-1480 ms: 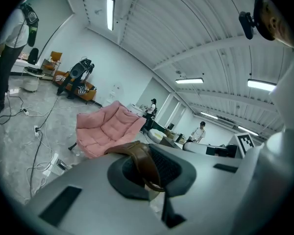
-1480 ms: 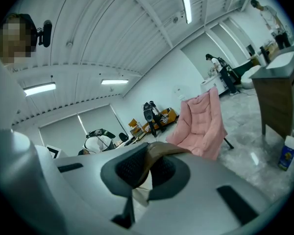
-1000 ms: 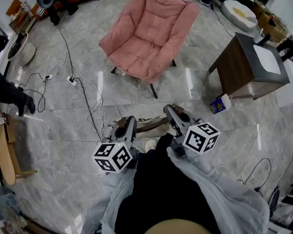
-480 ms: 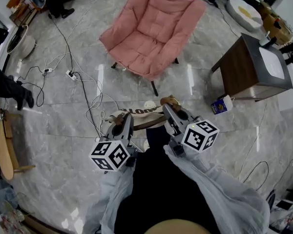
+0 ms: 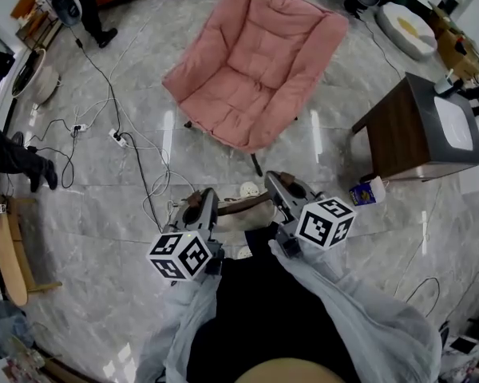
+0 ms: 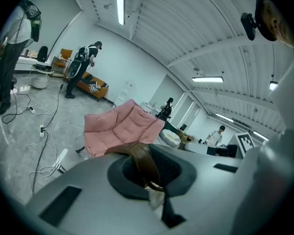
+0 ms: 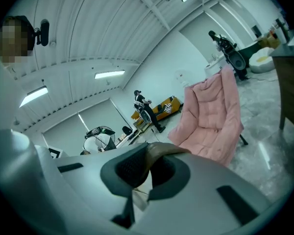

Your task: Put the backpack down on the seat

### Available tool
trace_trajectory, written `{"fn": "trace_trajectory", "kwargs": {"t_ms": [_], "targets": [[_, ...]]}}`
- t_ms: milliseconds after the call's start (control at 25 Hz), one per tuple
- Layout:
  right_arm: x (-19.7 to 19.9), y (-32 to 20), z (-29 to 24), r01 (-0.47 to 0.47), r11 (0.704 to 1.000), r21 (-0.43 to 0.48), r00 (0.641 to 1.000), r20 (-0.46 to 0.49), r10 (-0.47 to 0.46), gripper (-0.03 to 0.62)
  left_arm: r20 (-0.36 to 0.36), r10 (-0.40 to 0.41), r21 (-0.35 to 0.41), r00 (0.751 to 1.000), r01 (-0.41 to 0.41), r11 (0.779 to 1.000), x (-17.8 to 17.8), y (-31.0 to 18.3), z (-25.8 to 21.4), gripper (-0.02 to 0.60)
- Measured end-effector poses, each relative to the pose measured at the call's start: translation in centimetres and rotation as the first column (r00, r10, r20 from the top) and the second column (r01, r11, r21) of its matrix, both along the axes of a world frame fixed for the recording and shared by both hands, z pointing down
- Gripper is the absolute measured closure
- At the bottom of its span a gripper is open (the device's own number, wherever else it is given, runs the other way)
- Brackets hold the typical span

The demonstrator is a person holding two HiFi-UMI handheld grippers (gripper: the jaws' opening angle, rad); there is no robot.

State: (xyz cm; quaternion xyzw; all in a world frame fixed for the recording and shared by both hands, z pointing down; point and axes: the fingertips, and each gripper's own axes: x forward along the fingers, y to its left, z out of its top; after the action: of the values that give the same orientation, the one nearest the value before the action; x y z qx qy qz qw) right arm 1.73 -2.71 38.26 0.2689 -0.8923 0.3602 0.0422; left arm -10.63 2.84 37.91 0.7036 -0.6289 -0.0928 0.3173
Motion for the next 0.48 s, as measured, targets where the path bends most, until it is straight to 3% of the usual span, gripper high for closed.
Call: {"fn": "trace_trajectory", "kwargs": {"t_ms": [480], "targets": [[-5.7, -12.2, -1.4, 0.089, 0.996, 0.009, 0.996, 0.026, -0.089, 0.586, -0.026, -0.11, 0.045, 0.994, 0.111, 0.993, -6.0, -11.9, -2.2, 0.568]]}}
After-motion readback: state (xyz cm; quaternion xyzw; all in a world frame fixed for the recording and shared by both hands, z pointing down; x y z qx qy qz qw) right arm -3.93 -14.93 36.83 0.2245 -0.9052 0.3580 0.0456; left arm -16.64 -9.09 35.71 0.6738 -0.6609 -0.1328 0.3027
